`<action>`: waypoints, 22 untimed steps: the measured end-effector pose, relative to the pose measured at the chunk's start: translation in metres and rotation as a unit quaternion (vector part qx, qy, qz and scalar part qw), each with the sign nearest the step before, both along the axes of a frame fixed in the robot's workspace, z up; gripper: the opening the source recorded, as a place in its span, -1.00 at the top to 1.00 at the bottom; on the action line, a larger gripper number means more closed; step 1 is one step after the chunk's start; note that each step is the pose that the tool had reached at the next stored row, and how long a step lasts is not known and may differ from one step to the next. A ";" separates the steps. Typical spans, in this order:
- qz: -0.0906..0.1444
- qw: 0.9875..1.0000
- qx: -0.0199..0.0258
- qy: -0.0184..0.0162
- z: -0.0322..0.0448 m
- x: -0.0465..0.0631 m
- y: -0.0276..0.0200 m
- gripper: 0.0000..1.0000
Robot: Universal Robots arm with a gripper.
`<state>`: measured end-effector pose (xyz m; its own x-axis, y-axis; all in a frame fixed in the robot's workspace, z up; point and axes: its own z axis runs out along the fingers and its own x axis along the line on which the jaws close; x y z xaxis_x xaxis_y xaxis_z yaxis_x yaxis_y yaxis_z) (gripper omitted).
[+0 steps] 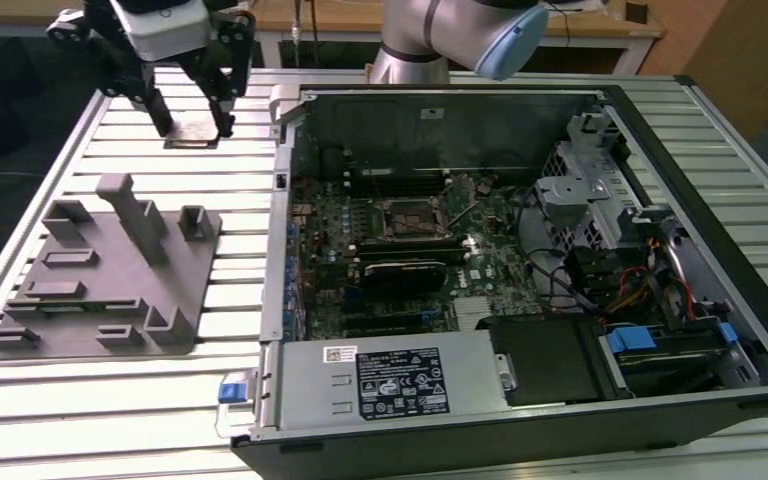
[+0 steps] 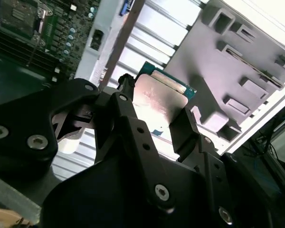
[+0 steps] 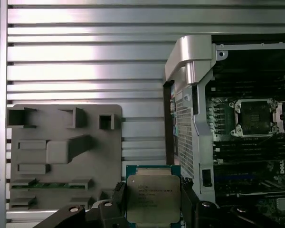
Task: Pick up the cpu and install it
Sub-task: 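Pick up the cpu and move it towards the insertion slot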
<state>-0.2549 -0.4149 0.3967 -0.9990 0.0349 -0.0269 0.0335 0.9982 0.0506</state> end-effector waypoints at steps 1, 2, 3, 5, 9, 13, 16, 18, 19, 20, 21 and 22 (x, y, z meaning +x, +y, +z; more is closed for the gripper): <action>0.000 1.000 0.000 0.000 0.0000 0.004 0.0002 -0.08; 0.000 1.000 0.000 0.000 0.0000 0.009 0.0004 -0.08; 0.000 1.000 0.000 0.000 0.0000 0.013 0.0005 -0.08; 0.000 1.000 0.000 0.000 0.0000 0.021 0.0008 -0.08; 0.000 1.000 0.000 0.000 -0.0001 0.040 0.0015 -0.08; 0.000 1.000 0.000 0.000 -0.0001 0.058 0.0021 -0.08; 0.000 1.000 0.000 0.000 -0.0001 0.071 0.0025 -0.08; 0.000 1.000 0.000 0.000 -0.0001 0.080 0.0028 -0.08; 0.000 1.000 0.000 0.000 -0.0002 0.085 0.0030 -0.08; 0.000 1.000 0.000 0.000 -0.0002 0.090 0.0032 -0.08; 0.000 1.000 0.000 0.000 -0.0002 0.094 0.0033 -0.08; 0.000 1.000 0.000 0.000 -0.0002 0.098 0.0034 -0.08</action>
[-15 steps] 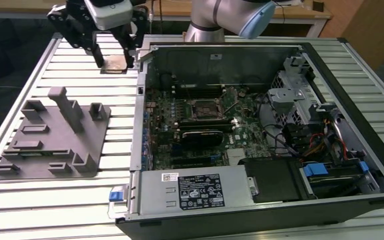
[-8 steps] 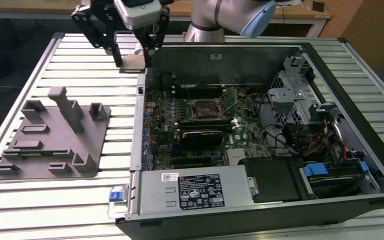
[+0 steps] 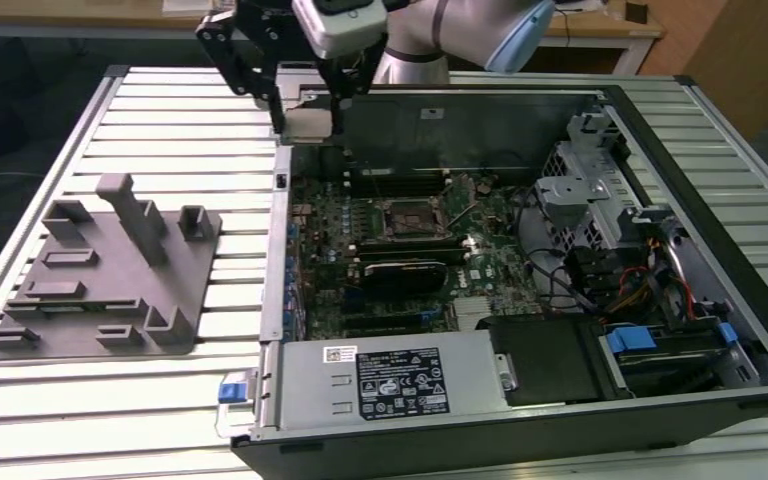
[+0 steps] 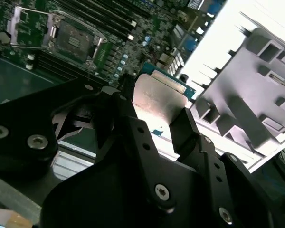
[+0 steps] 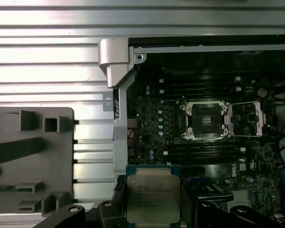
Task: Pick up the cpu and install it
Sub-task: 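Pick up the cpu and move it towards the insertion slot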
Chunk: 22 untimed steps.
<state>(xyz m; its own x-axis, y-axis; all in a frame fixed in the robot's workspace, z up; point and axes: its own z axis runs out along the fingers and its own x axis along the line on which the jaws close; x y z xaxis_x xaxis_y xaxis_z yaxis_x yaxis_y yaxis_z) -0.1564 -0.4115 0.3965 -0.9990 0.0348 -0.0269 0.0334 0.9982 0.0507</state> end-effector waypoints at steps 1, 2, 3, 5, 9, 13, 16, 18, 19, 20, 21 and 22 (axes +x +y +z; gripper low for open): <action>0.000 1.000 0.000 0.000 0.0000 0.004 0.0002 -0.08; 0.000 1.000 0.000 0.000 0.0000 0.009 0.0003 -0.08; 0.000 1.000 0.000 0.000 0.0000 0.013 0.0004 -0.08; 0.000 1.000 0.000 0.000 -0.0001 0.022 0.0008 -0.08; 0.000 1.000 0.000 0.000 -0.0001 0.040 0.0014 -0.08; 0.000 1.000 0.000 0.000 -0.0002 0.055 0.0022 -0.08; 0.000 1.000 0.000 0.000 -0.0002 0.064 0.0027 -0.08; 0.000 1.000 0.000 0.000 -0.0003 0.069 0.0030 -0.08; 0.000 1.000 0.000 0.000 -0.0003 0.071 0.0031 -0.08; 0.000 1.000 0.000 0.000 -0.0003 0.073 0.0033 -0.08; 0.000 1.000 0.000 0.000 -0.0003 0.074 0.0033 -0.08; 0.000 1.000 0.000 0.000 -0.0003 0.074 0.0033 -0.08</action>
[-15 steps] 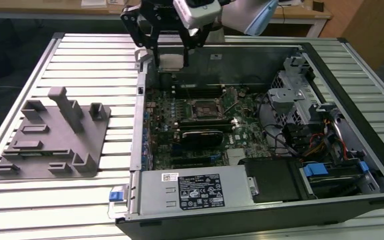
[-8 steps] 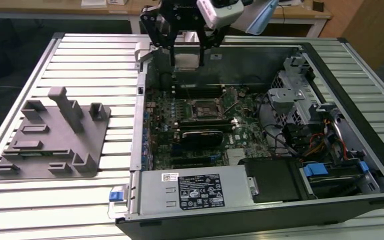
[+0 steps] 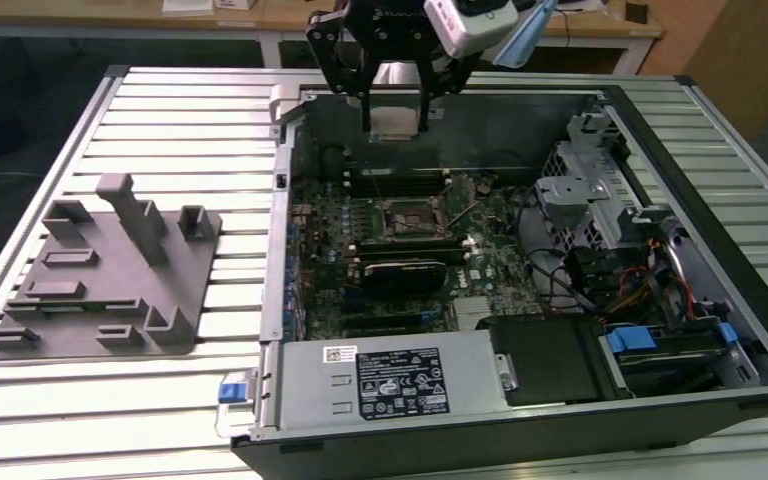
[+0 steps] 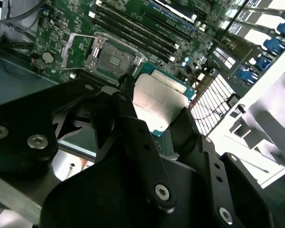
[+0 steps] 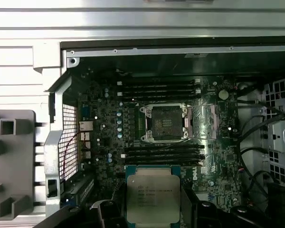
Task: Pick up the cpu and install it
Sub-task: 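Pick up the cpu and move it towards the insertion slot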
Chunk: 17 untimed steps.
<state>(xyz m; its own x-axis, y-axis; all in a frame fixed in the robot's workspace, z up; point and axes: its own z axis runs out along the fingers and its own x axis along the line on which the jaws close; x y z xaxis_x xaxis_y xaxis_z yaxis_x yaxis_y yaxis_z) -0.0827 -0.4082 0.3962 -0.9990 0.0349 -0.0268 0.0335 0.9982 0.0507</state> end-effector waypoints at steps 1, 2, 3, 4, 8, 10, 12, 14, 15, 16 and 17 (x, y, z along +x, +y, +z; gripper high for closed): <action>0.000 1.000 0.000 0.000 0.0000 0.000 0.0000 -0.08; 0.000 1.000 0.000 0.000 0.0000 0.000 0.0000 -0.08; 0.000 1.000 0.000 0.000 0.0000 0.000 0.0000 -0.08; 0.000 1.000 0.000 0.000 -0.0003 0.000 0.0001 -0.08; 0.000 1.000 0.000 0.000 -0.0063 0.000 0.0024 -0.08; 0.000 1.000 -0.001 0.000 -0.0099 0.000 0.0043 -0.08; 0.000 1.000 -0.001 0.000 -0.0135 0.001 0.0070 -0.08; 0.000 1.000 -0.001 0.000 -0.0170 0.001 0.0105 -0.08; 0.000 1.000 -0.001 0.000 -0.0190 0.001 0.0124 -0.08; 0.000 1.000 -0.001 0.000 -0.0209 0.001 0.0142 -0.08; 0.000 1.000 -0.001 0.000 -0.0226 0.002 0.0158 -0.08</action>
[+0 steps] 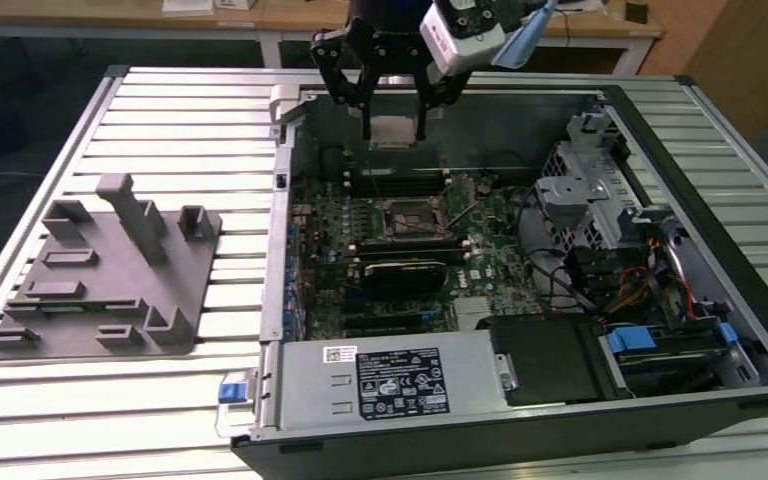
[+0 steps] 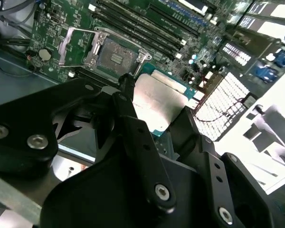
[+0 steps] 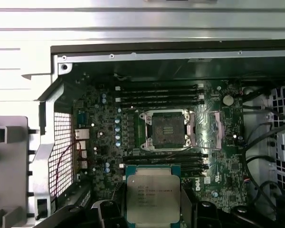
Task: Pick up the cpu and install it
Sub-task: 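Pick up the cpu and move it towards the insertion slot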
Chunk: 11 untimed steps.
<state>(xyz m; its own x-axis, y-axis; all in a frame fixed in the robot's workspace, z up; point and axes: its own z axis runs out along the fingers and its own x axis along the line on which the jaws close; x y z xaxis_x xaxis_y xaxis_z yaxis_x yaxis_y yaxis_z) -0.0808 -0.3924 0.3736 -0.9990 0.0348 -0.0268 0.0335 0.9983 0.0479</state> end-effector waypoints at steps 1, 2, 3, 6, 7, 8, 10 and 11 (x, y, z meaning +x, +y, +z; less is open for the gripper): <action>0.000 1.000 0.000 0.000 -0.0018 0.001 0.0016 -0.08; 0.000 1.000 0.000 0.000 -0.0036 0.001 0.0030 -0.08; 0.000 1.000 0.000 0.000 -0.0055 0.002 0.0043 -0.08; 0.000 1.000 -0.001 0.000 -0.0109 0.005 0.0068 -0.08; 0.000 1.000 -0.001 0.000 -0.0128 0.006 0.0073 -0.08; 0.000 1.000 -0.001 0.000 -0.0146 0.007 0.0078 -0.08; 0.000 1.000 -0.001 0.000 -0.0182 0.010 0.0085 -0.08; 0.000 1.000 -0.001 0.000 -0.0200 0.011 0.0088 -0.08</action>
